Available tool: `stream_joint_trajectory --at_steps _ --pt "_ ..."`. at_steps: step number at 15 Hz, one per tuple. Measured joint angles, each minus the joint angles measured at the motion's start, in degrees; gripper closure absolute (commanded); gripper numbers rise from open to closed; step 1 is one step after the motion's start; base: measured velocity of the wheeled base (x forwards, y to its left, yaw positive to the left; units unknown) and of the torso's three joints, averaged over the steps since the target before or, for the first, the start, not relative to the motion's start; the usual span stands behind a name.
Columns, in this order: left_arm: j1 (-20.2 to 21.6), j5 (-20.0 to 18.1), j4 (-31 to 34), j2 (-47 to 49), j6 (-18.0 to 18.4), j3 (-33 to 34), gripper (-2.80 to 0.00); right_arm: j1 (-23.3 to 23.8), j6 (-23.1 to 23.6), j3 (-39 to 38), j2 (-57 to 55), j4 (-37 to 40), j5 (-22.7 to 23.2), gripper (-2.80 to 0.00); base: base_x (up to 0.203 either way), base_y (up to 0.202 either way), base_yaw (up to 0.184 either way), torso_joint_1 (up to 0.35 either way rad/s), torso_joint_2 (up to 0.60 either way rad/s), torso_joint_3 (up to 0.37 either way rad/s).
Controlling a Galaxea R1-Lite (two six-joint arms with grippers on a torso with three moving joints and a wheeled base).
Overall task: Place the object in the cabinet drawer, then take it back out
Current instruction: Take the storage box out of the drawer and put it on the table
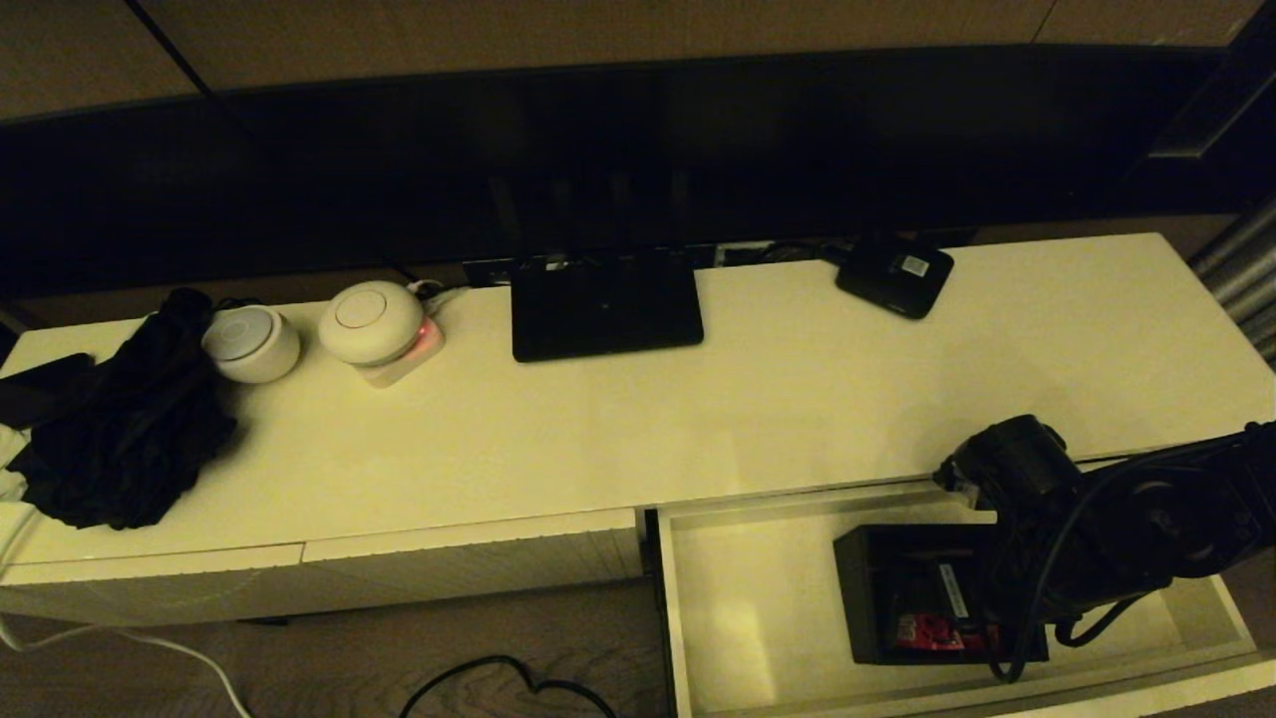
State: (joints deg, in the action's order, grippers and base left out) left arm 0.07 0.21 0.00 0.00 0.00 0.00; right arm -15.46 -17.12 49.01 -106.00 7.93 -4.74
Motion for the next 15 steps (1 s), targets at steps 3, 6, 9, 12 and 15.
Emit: stream_joint_trajectory --at_steps 3,6,9,12,15 --pt "0.0 0.0 0.0 0.0 0.0 0.0 0.00 0.0 0.1 -0.4 -0.9 -1.1 0.0 -2.80 0.000 0.000 0.000 0.000 0.00 0.000" --pt "0.0 0.0 0.0 0.0 0.0 0.0 0.00 0.0 0.1 -0.4 -1.6 -1.2 0.0 -2.80 0.000 0.000 0.000 0.000 0.00 0.000" --pt "0.0 0.0 0.0 0.0 0.0 0.0 0.00 -0.1 0.1 -0.3 -2.0 -1.2 0.0 -2.80 0.000 0.000 0.000 0.000 0.00 0.000" --pt "0.0 0.0 0.0 0.0 0.0 0.0 0.00 -0.1 0.1 -0.6 -2.3 -1.2 0.3 -2.80 0.000 0.000 0.000 0.000 0.00 0.000" --pt "0.0 0.0 0.0 0.0 0.0 0.0 0.00 -0.1 0.2 -0.7 -2.6 -1.5 0.4 -2.80 0.000 0.000 0.000 0.000 0.00 0.000"
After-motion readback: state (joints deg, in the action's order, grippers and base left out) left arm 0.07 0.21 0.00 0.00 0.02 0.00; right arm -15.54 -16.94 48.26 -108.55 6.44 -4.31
